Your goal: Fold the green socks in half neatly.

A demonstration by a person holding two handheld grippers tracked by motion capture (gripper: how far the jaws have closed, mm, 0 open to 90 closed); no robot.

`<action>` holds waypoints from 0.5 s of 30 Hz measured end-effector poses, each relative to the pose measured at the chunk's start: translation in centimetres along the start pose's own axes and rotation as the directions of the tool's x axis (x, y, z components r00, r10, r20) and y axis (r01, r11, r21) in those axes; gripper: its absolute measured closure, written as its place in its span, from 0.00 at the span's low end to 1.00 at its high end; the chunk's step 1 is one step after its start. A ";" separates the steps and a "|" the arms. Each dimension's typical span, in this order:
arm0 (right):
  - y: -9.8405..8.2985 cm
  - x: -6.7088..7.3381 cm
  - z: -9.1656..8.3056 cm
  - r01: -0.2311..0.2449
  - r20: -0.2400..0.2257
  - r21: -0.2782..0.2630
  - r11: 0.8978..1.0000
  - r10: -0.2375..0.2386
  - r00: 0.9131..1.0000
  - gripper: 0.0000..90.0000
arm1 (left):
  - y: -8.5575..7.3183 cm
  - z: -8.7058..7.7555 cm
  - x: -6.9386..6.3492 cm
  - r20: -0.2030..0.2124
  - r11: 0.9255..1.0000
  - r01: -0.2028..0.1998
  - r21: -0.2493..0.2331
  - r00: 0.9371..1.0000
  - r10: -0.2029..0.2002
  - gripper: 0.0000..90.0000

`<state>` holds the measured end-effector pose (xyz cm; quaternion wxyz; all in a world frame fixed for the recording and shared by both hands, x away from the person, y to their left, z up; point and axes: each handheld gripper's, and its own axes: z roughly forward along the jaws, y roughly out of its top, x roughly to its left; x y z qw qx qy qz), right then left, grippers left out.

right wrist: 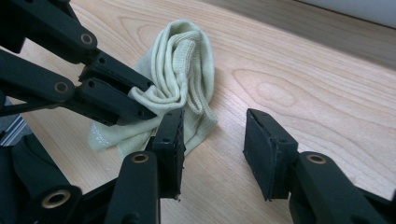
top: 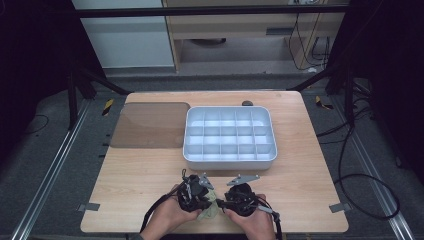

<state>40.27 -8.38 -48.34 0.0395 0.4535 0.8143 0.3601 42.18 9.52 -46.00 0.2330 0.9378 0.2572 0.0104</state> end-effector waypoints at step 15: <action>-0.3 -1.1 -1.2 -0.036 0.042 -0.015 0.999 0.037 0.998 0.57 | 0.1 0.3 0.0 -0.002 1.000 0.003 0.001 1.000 -0.003 0.93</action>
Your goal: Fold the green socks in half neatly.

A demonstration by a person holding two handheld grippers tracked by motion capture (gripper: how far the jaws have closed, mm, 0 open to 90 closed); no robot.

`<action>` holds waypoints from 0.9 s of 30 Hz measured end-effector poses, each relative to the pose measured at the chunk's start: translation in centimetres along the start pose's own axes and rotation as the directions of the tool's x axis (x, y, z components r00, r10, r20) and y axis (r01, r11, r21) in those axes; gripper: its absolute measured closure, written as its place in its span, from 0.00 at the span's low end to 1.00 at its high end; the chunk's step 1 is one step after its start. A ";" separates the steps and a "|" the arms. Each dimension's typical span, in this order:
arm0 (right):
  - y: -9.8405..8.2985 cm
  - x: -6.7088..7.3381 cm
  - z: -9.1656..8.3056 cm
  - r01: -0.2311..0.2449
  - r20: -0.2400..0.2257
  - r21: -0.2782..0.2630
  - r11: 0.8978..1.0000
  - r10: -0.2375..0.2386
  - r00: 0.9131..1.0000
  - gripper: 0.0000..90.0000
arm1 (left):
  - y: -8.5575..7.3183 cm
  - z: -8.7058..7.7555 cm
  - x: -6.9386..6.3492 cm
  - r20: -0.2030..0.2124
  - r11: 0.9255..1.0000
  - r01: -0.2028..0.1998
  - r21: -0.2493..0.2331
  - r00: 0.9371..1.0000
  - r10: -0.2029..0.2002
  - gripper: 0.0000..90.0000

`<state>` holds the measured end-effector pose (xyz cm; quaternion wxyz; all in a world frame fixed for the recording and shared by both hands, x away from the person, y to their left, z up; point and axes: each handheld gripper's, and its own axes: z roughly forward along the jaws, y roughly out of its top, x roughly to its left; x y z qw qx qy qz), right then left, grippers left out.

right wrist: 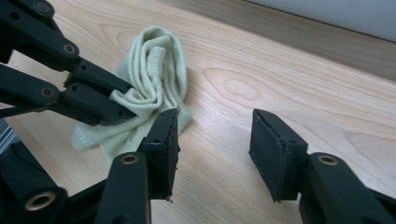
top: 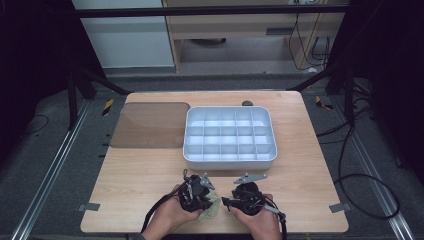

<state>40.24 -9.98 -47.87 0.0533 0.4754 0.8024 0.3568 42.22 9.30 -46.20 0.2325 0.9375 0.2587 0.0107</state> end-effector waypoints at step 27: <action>0.0 -0.7 -0.8 -0.021 0.054 -0.022 1.000 0.022 0.998 0.39 | 0.3 -0.7 -1.1 -0.009 0.994 -0.004 -0.112 1.000 0.004 0.74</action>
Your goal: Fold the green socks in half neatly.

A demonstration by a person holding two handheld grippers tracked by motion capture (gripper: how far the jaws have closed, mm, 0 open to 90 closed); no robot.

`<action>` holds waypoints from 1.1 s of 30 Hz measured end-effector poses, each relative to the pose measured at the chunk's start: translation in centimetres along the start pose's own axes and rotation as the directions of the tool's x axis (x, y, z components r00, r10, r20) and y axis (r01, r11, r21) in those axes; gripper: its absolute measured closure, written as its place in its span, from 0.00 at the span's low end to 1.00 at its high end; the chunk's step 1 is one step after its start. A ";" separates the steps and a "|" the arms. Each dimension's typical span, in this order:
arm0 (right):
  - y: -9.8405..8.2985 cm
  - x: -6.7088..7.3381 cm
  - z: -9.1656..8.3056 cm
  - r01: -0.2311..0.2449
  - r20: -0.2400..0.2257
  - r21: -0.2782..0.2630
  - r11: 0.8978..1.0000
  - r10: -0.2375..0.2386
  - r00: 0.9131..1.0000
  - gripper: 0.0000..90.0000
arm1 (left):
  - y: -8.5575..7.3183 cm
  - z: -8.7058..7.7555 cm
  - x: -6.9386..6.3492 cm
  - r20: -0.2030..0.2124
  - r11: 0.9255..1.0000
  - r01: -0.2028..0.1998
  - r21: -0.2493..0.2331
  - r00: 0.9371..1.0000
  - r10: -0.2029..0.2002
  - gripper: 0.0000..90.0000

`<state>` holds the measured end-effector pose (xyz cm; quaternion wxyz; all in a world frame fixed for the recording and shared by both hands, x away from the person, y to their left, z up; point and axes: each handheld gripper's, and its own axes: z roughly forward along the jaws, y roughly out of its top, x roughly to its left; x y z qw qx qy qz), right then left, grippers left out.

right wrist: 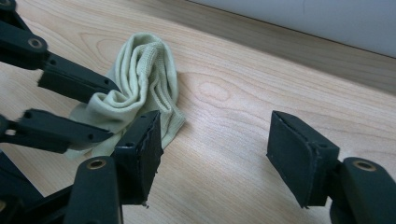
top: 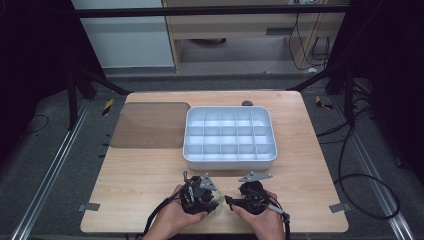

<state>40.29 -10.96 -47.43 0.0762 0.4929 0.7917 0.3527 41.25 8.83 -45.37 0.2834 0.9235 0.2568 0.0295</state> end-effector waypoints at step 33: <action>0.2 -0.1 -0.4 -0.010 0.006 -0.012 1.000 0.010 1.000 0.38 | 0.7 -1.6 0.4 0.040 0.999 0.023 -0.040 0.999 -0.021 0.77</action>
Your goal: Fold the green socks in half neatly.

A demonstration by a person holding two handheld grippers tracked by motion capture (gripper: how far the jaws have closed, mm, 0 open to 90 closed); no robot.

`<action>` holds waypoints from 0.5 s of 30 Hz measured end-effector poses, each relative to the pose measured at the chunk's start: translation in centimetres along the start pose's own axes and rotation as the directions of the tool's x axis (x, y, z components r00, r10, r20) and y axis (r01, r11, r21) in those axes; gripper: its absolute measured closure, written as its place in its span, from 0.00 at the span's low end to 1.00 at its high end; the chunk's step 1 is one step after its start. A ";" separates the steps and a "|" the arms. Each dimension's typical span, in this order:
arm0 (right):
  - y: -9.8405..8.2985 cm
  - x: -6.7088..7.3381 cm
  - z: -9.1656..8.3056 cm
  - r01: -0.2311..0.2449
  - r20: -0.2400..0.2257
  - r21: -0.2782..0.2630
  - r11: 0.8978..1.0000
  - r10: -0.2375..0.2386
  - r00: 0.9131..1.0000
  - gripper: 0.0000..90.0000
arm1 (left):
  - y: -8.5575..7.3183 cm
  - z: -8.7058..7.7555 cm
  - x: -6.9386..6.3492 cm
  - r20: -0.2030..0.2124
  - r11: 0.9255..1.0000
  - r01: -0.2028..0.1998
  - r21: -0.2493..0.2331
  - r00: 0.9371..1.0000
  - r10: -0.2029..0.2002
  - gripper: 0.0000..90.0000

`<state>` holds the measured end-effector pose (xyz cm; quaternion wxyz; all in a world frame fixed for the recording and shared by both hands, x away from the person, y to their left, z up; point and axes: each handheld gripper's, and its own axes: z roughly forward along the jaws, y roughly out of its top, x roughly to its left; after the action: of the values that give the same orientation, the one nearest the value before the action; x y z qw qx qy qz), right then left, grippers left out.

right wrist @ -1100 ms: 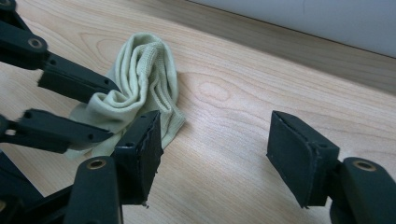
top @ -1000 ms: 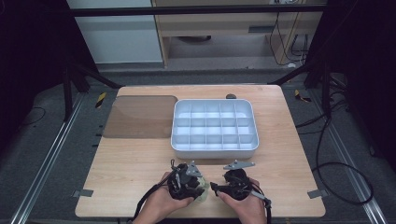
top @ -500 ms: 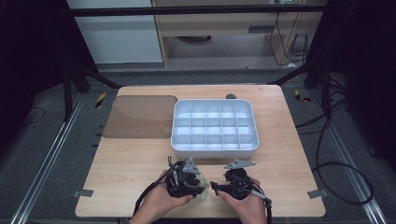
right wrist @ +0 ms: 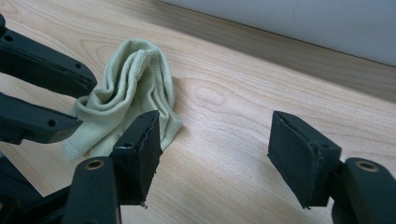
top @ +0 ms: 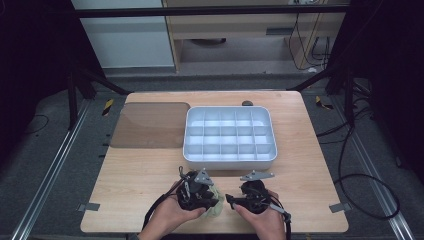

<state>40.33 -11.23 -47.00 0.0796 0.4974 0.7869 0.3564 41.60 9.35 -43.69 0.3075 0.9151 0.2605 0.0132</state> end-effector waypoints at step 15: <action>-0.1 -0.4 -0.3 -0.012 0.007 -0.008 1.000 0.012 1.000 0.39 | -0.3 1.8 0.0 -0.016 0.999 -0.008 0.033 1.000 0.009 0.94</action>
<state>40.35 -11.74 -46.93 0.0821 0.5030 0.7822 0.3584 41.81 8.60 -45.32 0.2901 0.9210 0.2593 0.0176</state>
